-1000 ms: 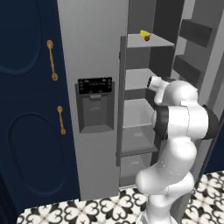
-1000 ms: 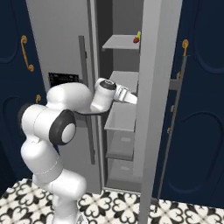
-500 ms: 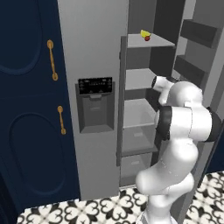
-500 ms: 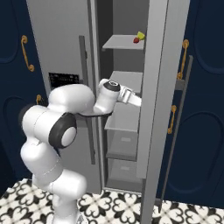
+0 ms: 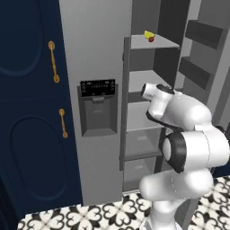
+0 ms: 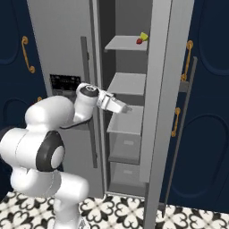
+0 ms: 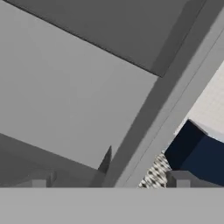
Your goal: Take the strawberry from the fridge and place it on top of the pancake, located on the dining counter.
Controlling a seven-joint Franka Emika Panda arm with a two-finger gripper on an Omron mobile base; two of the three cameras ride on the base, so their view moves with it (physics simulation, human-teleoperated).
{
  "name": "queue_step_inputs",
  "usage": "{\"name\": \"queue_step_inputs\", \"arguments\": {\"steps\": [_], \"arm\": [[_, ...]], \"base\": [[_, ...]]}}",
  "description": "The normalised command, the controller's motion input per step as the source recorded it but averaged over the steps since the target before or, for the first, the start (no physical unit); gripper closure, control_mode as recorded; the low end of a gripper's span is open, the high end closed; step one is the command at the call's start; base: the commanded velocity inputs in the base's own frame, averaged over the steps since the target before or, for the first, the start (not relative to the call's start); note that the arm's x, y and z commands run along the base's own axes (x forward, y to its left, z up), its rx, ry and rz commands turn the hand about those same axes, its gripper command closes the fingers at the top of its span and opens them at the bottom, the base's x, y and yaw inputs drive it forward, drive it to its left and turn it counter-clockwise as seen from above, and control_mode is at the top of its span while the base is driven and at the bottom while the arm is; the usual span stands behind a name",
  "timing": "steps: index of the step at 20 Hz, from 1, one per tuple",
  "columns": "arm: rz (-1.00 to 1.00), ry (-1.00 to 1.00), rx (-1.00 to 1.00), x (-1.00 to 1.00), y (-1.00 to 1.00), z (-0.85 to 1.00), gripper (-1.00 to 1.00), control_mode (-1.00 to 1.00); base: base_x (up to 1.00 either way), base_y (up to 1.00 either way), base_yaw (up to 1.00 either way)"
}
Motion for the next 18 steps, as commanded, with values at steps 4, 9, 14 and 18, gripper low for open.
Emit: {"name": "queue_step_inputs", "arguments": {"steps": [4, 9, 14, 18], "arm": [[0.12, 0.00, 0.13, -1.00, 0.22, 0.31, -1.00, -1.00], [0.18, 0.01, 0.12, -0.87, 0.48, 0.22, -1.00, -1.00], [0.24, 0.00, 0.13, -0.48, 0.76, 0.01, -1.00, -1.00], [0.36, 0.00, 0.25, -0.16, 0.54, 0.00, -1.00, -1.00]], "base": [[0.00, 0.00, 0.00], [0.00, 0.00, 0.00], [0.00, 0.00, 0.00], [0.00, 0.00, 0.00]]}}
